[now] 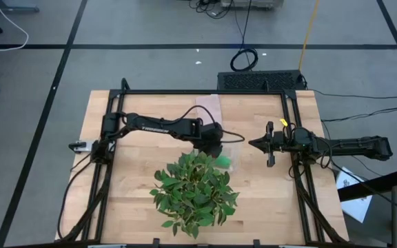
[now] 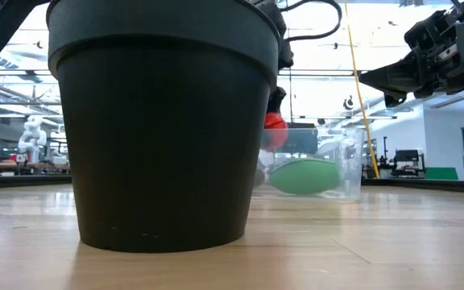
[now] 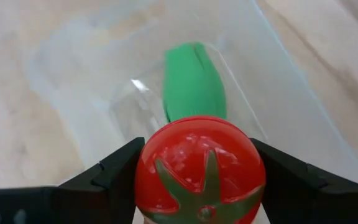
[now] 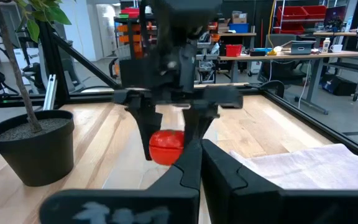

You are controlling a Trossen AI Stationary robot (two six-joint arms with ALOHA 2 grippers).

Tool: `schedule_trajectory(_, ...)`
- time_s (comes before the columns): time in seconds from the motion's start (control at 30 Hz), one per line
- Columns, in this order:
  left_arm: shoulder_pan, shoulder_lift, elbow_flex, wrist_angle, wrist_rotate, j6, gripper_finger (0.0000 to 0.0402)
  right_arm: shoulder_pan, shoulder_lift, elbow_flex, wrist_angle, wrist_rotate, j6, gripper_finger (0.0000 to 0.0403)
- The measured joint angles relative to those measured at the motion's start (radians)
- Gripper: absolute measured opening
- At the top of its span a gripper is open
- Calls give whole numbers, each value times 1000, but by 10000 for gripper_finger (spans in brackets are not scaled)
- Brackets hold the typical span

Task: Pick and placing Produce into tupperware
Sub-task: Put the tomato into the transparent bin

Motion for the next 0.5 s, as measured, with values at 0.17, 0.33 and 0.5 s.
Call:
schedule_trajectory(0.17,-9,-2,32,-3,-2,-176,260,0,0,0,0,0,0,0)
schedule_trajectory(0.33,-35,-3,47,3,-2,-272,260,0,0,0,7,0,5,0)
schedule_trajectory(0.5,-50,-3,47,15,-81,-340,260,0,0,0,12,0,7,0)
